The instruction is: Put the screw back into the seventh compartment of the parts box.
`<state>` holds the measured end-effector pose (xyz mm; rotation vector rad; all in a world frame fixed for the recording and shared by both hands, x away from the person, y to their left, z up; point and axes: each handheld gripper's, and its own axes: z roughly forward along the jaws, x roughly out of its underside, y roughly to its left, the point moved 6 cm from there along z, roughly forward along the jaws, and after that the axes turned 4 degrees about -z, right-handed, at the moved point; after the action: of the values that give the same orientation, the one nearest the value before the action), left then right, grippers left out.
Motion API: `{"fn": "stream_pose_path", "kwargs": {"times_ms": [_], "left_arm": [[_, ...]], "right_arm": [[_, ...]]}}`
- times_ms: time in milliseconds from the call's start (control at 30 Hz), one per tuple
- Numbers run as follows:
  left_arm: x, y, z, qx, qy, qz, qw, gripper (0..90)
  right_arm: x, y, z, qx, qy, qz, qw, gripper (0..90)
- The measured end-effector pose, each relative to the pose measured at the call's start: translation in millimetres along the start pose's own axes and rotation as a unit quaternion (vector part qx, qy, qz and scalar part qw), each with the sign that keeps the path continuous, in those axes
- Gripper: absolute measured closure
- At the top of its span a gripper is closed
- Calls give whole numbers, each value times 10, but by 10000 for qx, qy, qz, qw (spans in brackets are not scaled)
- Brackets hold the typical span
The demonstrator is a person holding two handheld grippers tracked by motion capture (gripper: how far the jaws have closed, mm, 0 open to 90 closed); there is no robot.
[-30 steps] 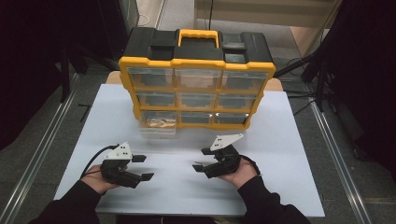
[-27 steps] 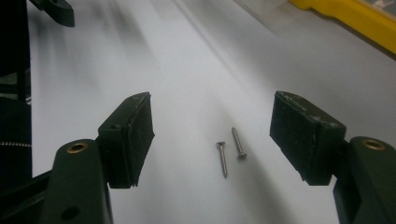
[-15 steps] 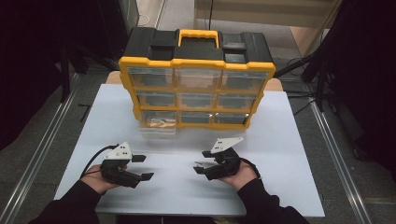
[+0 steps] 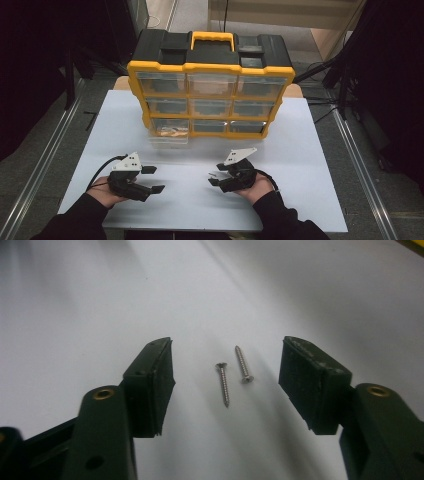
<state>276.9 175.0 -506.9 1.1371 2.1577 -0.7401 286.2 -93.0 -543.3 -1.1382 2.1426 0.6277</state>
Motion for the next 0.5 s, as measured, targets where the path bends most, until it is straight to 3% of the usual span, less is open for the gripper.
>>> {"fn": "stream_pose_path", "kwargs": {"times_ms": [500], "left_arm": [[-3, 5, -10, 3, 8, 5, 10000, 276]], "right_arm": [[40, 46, 61, -52, 173, 47, 9998, 642]]}}
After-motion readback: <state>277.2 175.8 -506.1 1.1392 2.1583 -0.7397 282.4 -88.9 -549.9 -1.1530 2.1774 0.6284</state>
